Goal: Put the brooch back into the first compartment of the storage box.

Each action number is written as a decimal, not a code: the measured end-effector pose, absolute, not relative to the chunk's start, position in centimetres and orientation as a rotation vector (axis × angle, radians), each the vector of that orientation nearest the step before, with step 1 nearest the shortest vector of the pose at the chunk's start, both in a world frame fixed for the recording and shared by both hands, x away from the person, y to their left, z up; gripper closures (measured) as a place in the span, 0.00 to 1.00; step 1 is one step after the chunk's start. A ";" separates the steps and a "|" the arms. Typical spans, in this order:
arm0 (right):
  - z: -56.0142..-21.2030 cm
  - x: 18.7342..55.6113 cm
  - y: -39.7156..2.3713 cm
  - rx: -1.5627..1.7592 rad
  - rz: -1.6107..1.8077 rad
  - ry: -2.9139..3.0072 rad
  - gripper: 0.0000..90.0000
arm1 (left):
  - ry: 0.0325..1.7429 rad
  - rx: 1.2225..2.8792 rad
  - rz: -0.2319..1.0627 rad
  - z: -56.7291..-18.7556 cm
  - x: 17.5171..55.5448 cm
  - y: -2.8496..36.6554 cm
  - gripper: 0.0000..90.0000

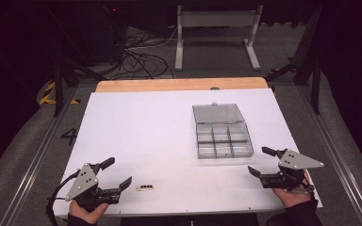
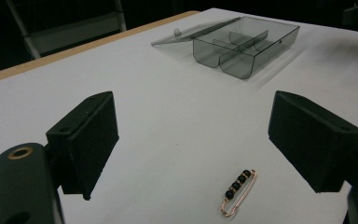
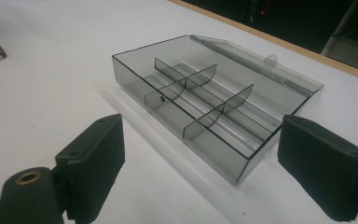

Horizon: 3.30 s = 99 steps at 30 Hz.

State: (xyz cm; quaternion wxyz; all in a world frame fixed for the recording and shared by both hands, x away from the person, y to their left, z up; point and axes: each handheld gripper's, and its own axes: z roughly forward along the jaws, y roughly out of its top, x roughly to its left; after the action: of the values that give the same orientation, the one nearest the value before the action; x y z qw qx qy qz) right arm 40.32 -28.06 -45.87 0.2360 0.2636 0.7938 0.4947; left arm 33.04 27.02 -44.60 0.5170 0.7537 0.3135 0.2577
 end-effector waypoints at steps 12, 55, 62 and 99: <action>-46.0 40.5 -28.0 0.716 1.360 2.183 0.17 | 0.721 1.831 0.658 -44.3 32.9 26.9 0.20; -46.1 40.6 -27.7 0.701 1.359 2.201 0.17 | 0.658 1.931 0.465 -42.5 36.7 22.3 0.22; -46.1 40.6 -27.6 0.699 1.358 2.203 0.17 | 0.658 1.948 0.438 -42.5 37.3 21.6 0.22; -46.2 40.5 -27.5 0.684 1.359 2.213 0.17 | 0.649 2.348 0.226 -42.5 37.9 20.7 0.50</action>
State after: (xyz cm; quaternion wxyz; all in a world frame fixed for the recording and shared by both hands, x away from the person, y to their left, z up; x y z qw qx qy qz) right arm 40.53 -27.48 -46.18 0.2261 0.2482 0.8027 0.4929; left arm 37.91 20.70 -42.51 0.3404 0.9024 0.2495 0.0867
